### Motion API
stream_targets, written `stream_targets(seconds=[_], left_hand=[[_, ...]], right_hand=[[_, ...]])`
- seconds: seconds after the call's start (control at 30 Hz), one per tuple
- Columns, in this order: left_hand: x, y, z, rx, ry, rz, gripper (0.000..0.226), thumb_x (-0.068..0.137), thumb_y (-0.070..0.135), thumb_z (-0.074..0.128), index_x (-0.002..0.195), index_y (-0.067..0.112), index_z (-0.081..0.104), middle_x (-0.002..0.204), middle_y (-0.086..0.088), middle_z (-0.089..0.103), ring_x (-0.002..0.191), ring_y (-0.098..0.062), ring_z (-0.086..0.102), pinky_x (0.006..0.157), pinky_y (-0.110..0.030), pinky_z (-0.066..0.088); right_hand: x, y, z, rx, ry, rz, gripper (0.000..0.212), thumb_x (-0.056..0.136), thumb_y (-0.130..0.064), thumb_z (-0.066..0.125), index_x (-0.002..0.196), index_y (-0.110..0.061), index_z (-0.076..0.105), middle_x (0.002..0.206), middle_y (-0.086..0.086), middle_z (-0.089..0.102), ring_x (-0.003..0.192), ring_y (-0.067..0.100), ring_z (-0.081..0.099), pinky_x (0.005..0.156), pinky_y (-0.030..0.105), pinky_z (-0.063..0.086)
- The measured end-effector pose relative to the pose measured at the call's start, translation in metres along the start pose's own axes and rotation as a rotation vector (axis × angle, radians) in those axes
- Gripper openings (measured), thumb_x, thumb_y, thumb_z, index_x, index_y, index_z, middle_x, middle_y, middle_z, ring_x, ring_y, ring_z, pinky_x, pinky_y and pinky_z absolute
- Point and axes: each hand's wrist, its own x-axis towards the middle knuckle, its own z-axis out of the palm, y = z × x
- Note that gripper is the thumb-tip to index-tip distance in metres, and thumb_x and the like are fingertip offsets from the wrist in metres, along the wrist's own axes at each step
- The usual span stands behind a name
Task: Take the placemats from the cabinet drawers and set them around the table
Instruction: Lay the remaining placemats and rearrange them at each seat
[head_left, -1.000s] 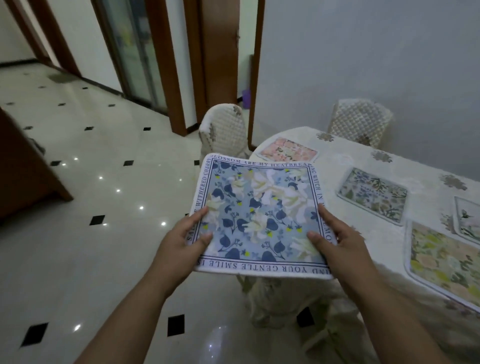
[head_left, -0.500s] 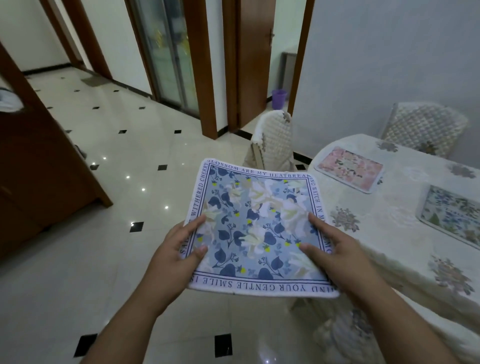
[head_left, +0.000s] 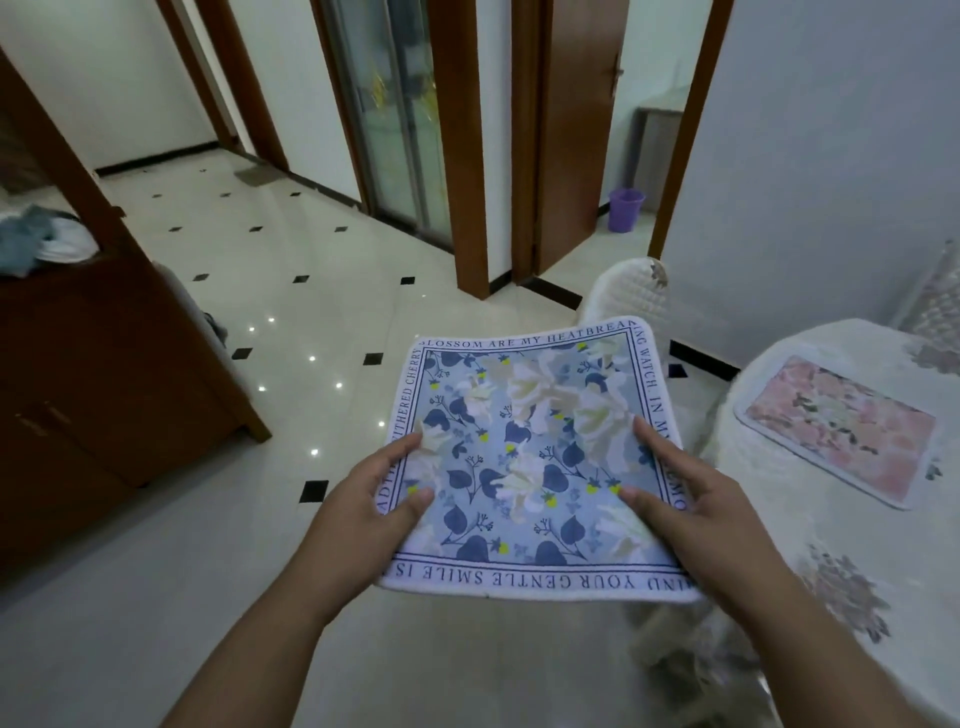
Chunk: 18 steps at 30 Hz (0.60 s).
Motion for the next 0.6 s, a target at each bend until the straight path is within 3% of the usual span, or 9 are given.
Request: stream_targets(seconds=[0.07, 0.17, 0.27, 0.43, 0.6], left_hand=[[0.032, 0.002, -0.005, 0.036, 0.023, 0.021, 0.053, 0.092, 0.027, 0.072, 0.135, 0.053, 0.056, 0.128, 0.037, 0.056, 0.118, 0.005, 0.059, 0.103, -0.030, 0.050], [0.083, 0.001, -0.014, 0.019, 0.045, 0.013, 0.053, 0.093, 0.024, 0.071, 0.136, 0.051, 0.056, 0.119, 0.051, 0.050, 0.117, 0.014, 0.054, 0.104, -0.029, 0.049], [0.137, -0.006, -0.025, -0.044, 0.048, 0.008, 0.051, 0.094, 0.024, 0.070, 0.133, 0.053, 0.058, 0.122, 0.046, 0.052, 0.118, 0.004, 0.058, 0.103, -0.034, 0.052], [0.255, -0.024, -0.043, -0.088, -0.031, 0.043, 0.051, 0.095, 0.023, 0.068, 0.134, 0.053, 0.057, 0.132, 0.034, 0.052, 0.120, -0.006, 0.061, 0.101, -0.040, 0.054], [0.379, -0.027, -0.064, -0.080, -0.161, 0.089, 0.052, 0.094, 0.020, 0.069, 0.135, 0.050, 0.058, 0.132, 0.030, 0.053, 0.119, -0.007, 0.062, 0.102, -0.041, 0.053]], right_hand=[[0.039, -0.006, 0.006, -0.030, -0.013, -0.013, 0.065, 0.085, -0.023, 0.079, 0.137, -0.054, 0.053, 0.119, -0.044, 0.056, 0.108, -0.002, 0.066, 0.099, 0.037, 0.054], [0.095, -0.014, 0.014, -0.055, -0.034, -0.003, 0.065, 0.085, -0.028, 0.079, 0.134, -0.061, 0.051, 0.115, -0.046, 0.057, 0.106, 0.000, 0.068, 0.099, 0.039, 0.055], [0.148, -0.018, 0.028, -0.038, -0.027, 0.017, 0.064, 0.084, -0.031, 0.078, 0.129, -0.067, 0.050, 0.107, -0.051, 0.058, 0.099, 0.001, 0.071, 0.092, 0.038, 0.059], [0.236, -0.020, 0.064, -0.034, 0.032, 0.078, 0.065, 0.084, -0.035, 0.078, 0.132, -0.066, 0.049, 0.118, -0.028, 0.062, 0.084, 0.011, 0.076, 0.075, 0.041, 0.064], [0.314, -0.025, 0.098, -0.022, 0.179, 0.117, 0.066, 0.086, -0.027, 0.078, 0.135, -0.060, 0.051, 0.121, -0.031, 0.062, 0.091, 0.009, 0.074, 0.083, 0.039, 0.062]])
